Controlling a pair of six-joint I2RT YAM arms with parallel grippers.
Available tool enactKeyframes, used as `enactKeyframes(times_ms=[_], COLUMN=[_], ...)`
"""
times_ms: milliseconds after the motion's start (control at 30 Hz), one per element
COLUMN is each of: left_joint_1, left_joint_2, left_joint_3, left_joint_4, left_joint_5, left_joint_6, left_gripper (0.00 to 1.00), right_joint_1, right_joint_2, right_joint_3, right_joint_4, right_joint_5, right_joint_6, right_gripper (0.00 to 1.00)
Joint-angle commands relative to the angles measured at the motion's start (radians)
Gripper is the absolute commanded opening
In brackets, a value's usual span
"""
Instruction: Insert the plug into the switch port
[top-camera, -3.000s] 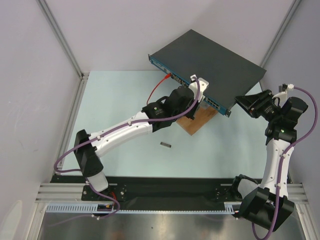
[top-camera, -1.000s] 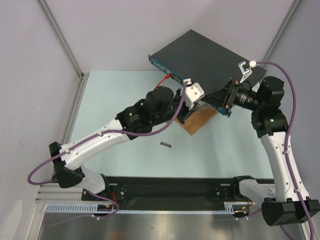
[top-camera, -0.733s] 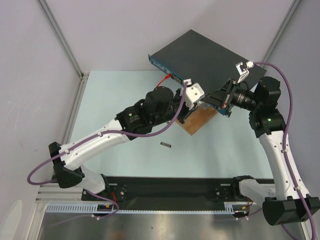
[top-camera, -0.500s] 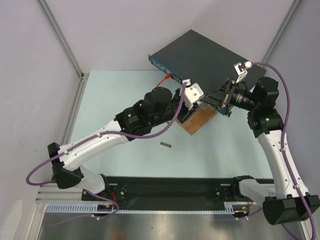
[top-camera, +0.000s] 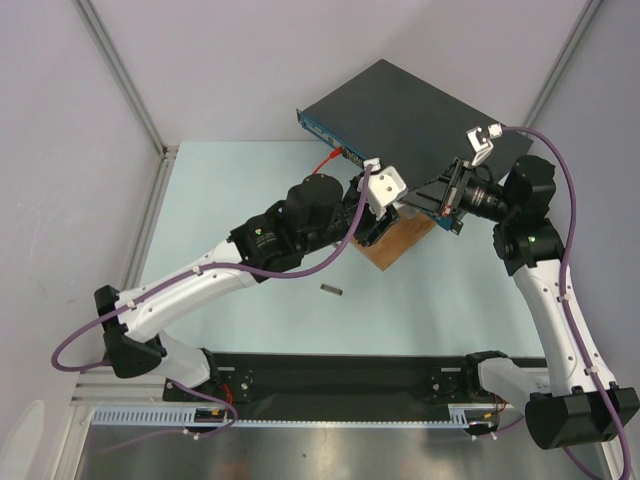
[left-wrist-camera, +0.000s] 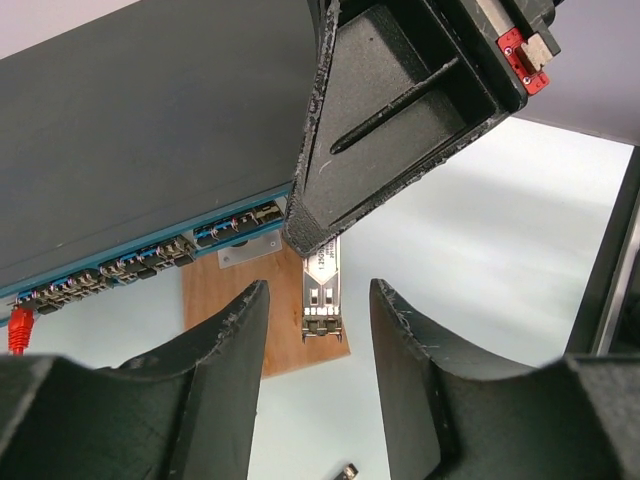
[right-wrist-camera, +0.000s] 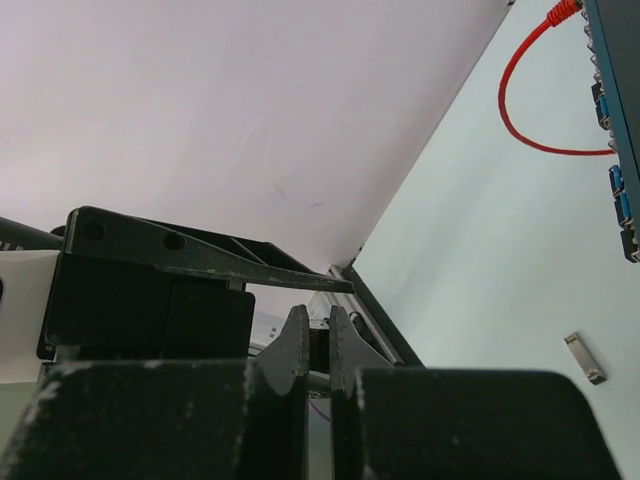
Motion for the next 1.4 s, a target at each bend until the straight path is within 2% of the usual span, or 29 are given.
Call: enactKeyframes(times_ms=[0, 233, 433, 633, 767, 800, 867, 900, 933, 1000, 1033, 1067, 1100, 1167, 1200, 1267, 1333, 1367], left_joint_1=[-0.006, -0.006, -0.006, -0.006, -0.006, -0.006, -0.004, -0.004, -0.004, -0.004, -0.004, -0.004, -0.004, -0.003, -0.004, -0.004, -0.004, -0.004], left_joint_2=[-0.010, 0.008, 0.028, 0.037, 0.037, 0.034, 0.030, 0.028, 0.024, 0.021, 0.019, 0.021, 0.024, 0.042, 0.069, 0.089, 0.115, 0.131], left_joint_3=[-0.002, 0.009, 0.027, 0.029, 0.030, 0.030, 0.027, 0.027, 0.029, 0.032, 0.036, 0.044, 0.052, 0.087, 0.123, 0.150, 0.195, 0.211], left_joint_4=[0.006, -0.009, -0.038, -0.043, -0.041, -0.037, -0.032, -0.028, -0.026, -0.026, -0.034, -0.041, -0.054, -0.118, -0.226, -0.254, -0.342, -0.365], left_joint_5=[-0.017, -0.011, -0.011, -0.028, -0.028, -0.030, -0.028, -0.025, -0.022, -0.004, 0.001, 0.009, 0.013, 0.022, 0.050, 0.056, 0.052, 0.047], left_joint_6=[0.007, 0.001, 0.001, 0.008, 0.013, 0.012, 0.010, 0.008, 0.004, -0.004, -0.017, -0.027, -0.039, -0.085, -0.172, -0.185, -0.266, -0.283], left_gripper=[0.50, 0.37, 0.46, 0.45, 0.29, 0.19, 0.09, 0.01, 0.00, 0.00, 0.00, 0.00, 0.00, 0.01, 0.00, 0.00, 0.00, 0.00], right_joint_1=[-0.004, -0.006, -0.007, -0.006, -0.006, -0.006, -0.007, -0.007, -0.009, -0.012, -0.027, -0.036, -0.048, -0.093, -0.149, -0.183, -0.228, -0.283], right_joint_2=[-0.008, -0.018, -0.021, -0.021, -0.022, -0.022, -0.024, -0.025, -0.027, -0.033, -0.034, -0.038, -0.039, -0.041, -0.053, -0.057, -0.074, -0.077], right_joint_3=[-0.001, -0.018, -0.020, -0.021, -0.024, -0.024, -0.023, -0.024, -0.023, -0.017, -0.014, -0.006, 0.006, 0.060, 0.122, 0.166, 0.198, 0.228], right_joint_4=[0.047, 0.056, 0.063, 0.062, 0.059, 0.056, 0.038, 0.033, 0.027, -0.013, -0.036, -0.057, -0.082, -0.157, -0.217, -0.268, -0.346, -0.378], right_joint_5=[-0.025, -0.027, -0.030, -0.031, -0.031, -0.030, -0.022, -0.020, -0.011, 0.009, 0.015, 0.024, 0.038, 0.055, 0.082, 0.095, 0.121, 0.128], right_joint_6=[0.025, 0.035, 0.045, 0.045, 0.042, 0.038, 0.025, 0.012, 0.006, -0.024, -0.034, -0.052, -0.072, -0.139, -0.206, -0.253, -0.296, -0.348], right_gripper=[0.00, 0.00, 0.00, 0.00, 0.00, 0.00, 0.00, 0.00, 0.01, 0.13, 0.25, 0.43, 0.69, 0.80, 0.92, 0.93, 0.96, 0.96])
